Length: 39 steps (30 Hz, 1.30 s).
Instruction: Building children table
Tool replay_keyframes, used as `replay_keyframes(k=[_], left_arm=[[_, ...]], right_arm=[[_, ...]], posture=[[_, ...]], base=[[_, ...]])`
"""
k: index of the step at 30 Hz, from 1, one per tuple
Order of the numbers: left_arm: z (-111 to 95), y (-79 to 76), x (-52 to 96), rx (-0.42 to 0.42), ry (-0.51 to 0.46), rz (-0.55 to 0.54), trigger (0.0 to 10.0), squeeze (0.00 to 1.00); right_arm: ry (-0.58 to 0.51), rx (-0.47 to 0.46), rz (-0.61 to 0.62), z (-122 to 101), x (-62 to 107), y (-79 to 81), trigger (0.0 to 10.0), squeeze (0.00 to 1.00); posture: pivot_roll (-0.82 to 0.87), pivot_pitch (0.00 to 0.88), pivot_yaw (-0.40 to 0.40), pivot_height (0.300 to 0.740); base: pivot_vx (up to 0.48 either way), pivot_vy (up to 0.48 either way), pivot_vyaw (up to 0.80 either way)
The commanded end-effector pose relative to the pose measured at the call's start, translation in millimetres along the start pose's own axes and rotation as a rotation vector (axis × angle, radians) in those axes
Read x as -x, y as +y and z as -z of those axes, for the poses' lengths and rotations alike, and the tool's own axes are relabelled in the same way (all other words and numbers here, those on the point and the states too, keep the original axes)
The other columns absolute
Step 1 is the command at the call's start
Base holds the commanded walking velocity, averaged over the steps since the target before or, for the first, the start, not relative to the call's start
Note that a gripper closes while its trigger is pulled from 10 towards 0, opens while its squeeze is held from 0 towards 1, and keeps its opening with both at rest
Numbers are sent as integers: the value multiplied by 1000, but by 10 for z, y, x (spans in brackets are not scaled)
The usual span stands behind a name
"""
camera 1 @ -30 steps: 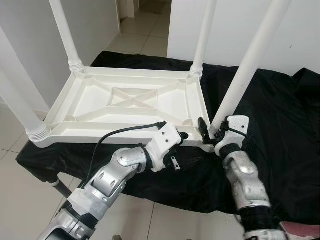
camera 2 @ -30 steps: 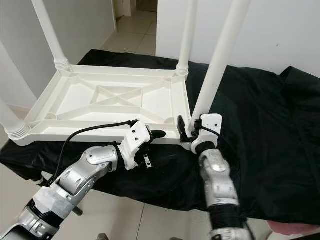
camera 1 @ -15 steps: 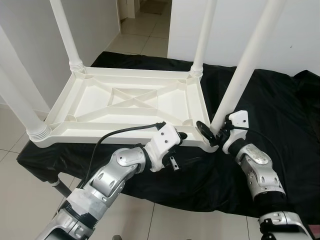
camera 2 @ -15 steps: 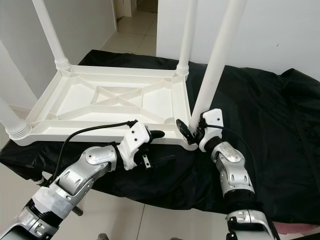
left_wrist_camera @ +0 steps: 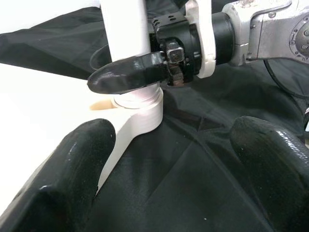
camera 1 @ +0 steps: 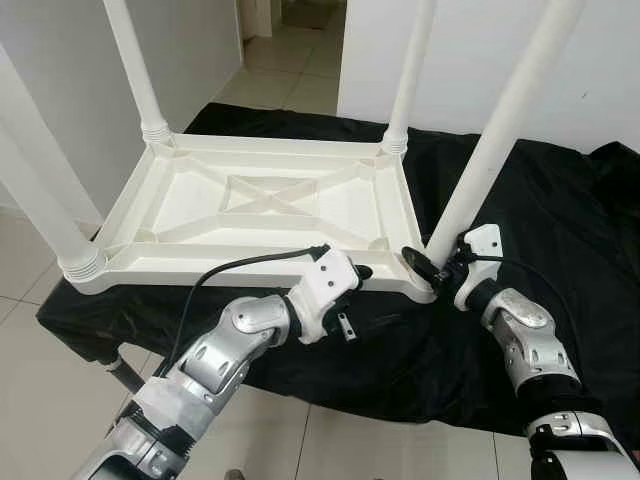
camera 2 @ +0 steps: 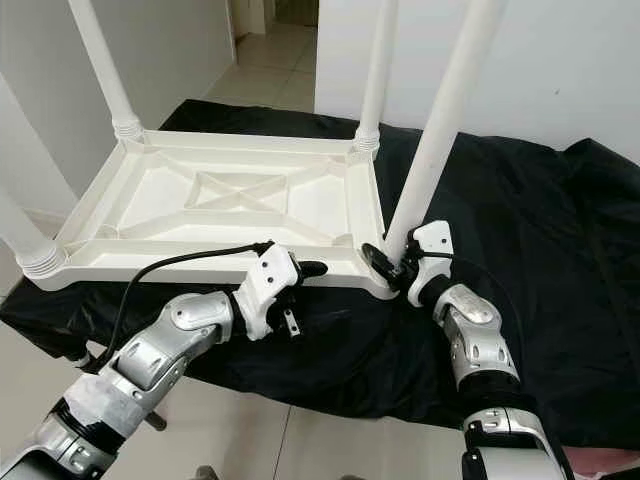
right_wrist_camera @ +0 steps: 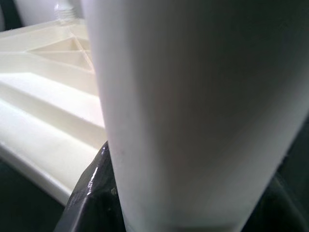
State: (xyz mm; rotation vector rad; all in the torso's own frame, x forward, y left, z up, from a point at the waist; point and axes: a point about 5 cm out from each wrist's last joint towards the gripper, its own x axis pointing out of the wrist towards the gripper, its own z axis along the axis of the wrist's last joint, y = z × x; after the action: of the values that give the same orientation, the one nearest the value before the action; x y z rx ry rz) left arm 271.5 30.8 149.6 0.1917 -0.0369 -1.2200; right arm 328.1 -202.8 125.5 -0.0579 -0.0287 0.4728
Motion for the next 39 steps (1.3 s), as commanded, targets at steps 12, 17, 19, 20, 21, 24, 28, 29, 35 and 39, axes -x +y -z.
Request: replay_keyframes(k=[12, 17, 19, 20, 21, 24, 28, 29, 35, 39], left_arm=[[-7, -84, 1, -16, 4, 119, 10000, 0], [0, -93, 12, -12, 6, 120, 10000, 0], [-1, -96, 11, -11, 6, 121, 10000, 0], [-1, -96, 11, -11, 6, 121, 10000, 0], [-3, -97, 9, -10, 6, 121, 10000, 0], [-5, -97, 6, -8, 4, 120, 10000, 0], [-6, -96, 4, -8, 4, 117, 10000, 0], [-4, -99, 3, -8, 4, 118, 10000, 0], [-2, -99, -2, -8, 1, 111, 10000, 0], [-5, -98, -5, -8, -1, 111, 10000, 0]], right_arm=[[-17, -122, 391, 40, -64, 125, 10000, 0], [-16, -153, 540, 46, -118, 349, 10000, 0], [-23, -167, 621, 31, -157, 455, 10000, 0], [-23, -167, 621, 31, -157, 455, 10000, 0], [-22, -169, 711, 22, -179, 532, 10000, 0], [-17, -168, 783, 16, -199, 600, 10000, 0], [-13, -158, 776, 11, -191, 582, 10000, 0], [-10, -142, 772, 9, -178, 564, 10000, 0], [-9, -131, 788, 9, -128, 554, 10000, 0], [-77, -136, 740, -61, -105, 571, 10000, 1000]], posture=[[-60, 0, -3, 740], [-59, 0, -2, 740], [-57, 0, -2, 740], [-57, 0, -2, 740], [-56, 0, -4, 740], [-55, 0, -6, 740], [-56, 0, -8, 740], [-55, 0, -13, 740], [-57, 0, -16, 740], [-58, 0, -16, 740]], base=[[0, 0, 0], [0, 0, 0], [0, 0, 0], [0, 0, 0], [0, 0, 0], [0, 0, 0], [0, 0, 0], [0, 0, 0], [0, 0, 0], [0, 0, 0]])
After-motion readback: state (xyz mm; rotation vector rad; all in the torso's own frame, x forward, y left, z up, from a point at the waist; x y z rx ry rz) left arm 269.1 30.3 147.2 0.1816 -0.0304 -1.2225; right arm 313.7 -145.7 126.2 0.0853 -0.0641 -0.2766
